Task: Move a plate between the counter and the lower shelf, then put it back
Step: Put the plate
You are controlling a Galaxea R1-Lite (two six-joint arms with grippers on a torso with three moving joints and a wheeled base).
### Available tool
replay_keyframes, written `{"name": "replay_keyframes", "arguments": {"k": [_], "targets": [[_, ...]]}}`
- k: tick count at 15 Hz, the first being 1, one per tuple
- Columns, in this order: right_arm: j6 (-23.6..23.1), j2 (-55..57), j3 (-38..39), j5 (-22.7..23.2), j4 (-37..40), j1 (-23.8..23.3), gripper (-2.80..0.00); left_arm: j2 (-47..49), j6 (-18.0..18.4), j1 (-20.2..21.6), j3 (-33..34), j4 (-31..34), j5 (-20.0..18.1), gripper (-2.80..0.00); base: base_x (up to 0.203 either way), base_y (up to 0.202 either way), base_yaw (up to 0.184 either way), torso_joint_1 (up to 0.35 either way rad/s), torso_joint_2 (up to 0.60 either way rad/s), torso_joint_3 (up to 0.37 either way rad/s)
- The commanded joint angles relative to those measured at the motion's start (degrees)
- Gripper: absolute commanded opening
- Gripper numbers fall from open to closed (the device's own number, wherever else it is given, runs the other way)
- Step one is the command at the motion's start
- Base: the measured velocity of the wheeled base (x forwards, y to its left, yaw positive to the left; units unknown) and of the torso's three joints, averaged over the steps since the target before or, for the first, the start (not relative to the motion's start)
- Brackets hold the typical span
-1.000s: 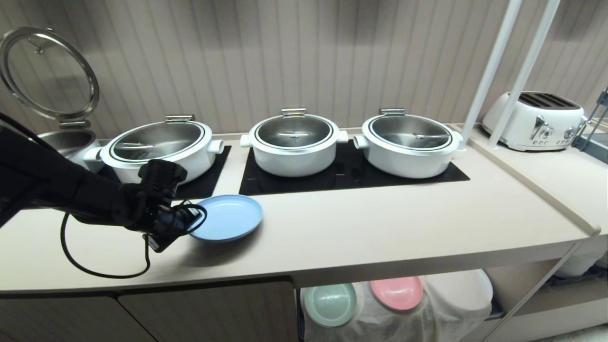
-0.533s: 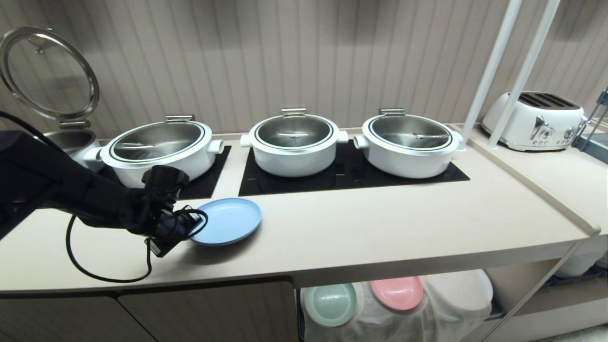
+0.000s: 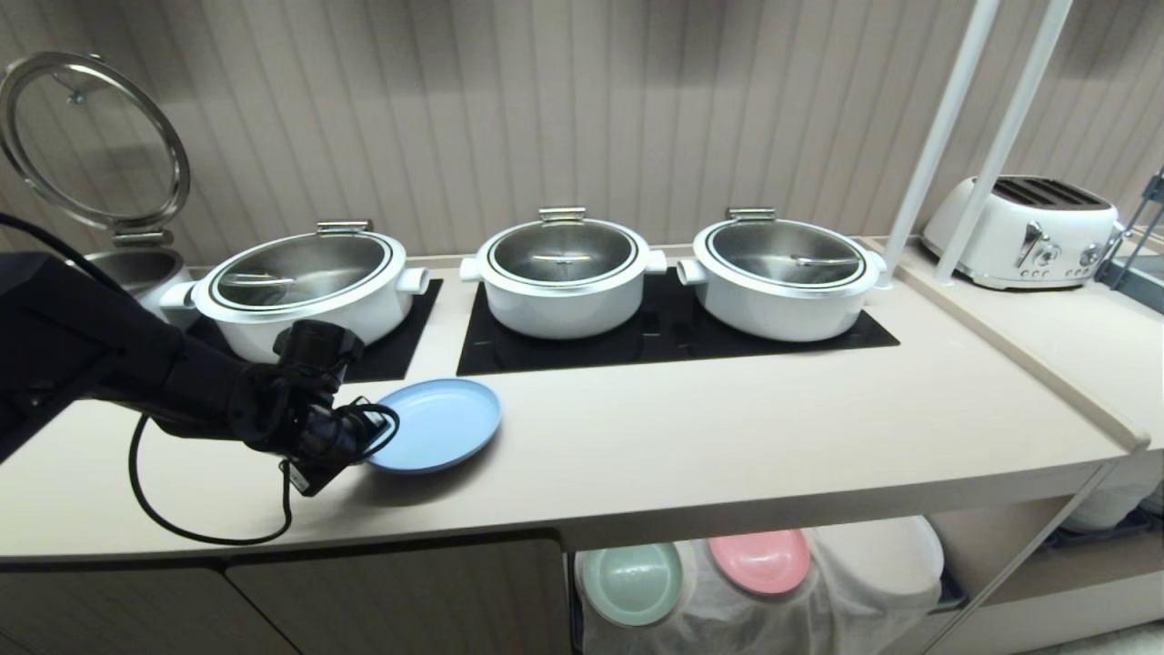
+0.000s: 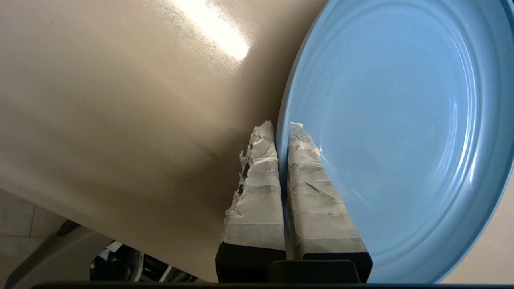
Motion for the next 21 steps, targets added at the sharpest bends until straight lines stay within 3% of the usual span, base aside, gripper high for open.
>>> {"name": "replay_keyframes", "arguments": {"k": [1,16,17,21], "targets": [[0.02,0.0,0.0,-0.01,-0.02,0.05,-2.8,-0.62,-0.3,-0.03,0.07,0.0,0.13,-2.8,0.0,0.0,0.0,0.0,0.0,0.0],[0.02,0.0,0.0,-0.01,-0.02,0.04,-2.8,-2.27,-0.39,-0.38,5.26,-0.07,0.23,-2.8,0.0,0.0,0.0,0.0,0.0,0.0],[0.02,0.0,0.0,-0.01,-0.02,-0.01,-2.8,-2.25,-0.39,-0.3,5.08,-0.09,0.42,0.0,0.0,0.0,0.0,0.0,0.0,0.0],[0.02,0.0,0.0,-0.01,-0.02,-0.01,-2.8,-2.79,-0.46,-0.3,4.72,-0.09,0.31,0.0,0.0,0.0,0.0,0.0,0.0,0.0]]}}
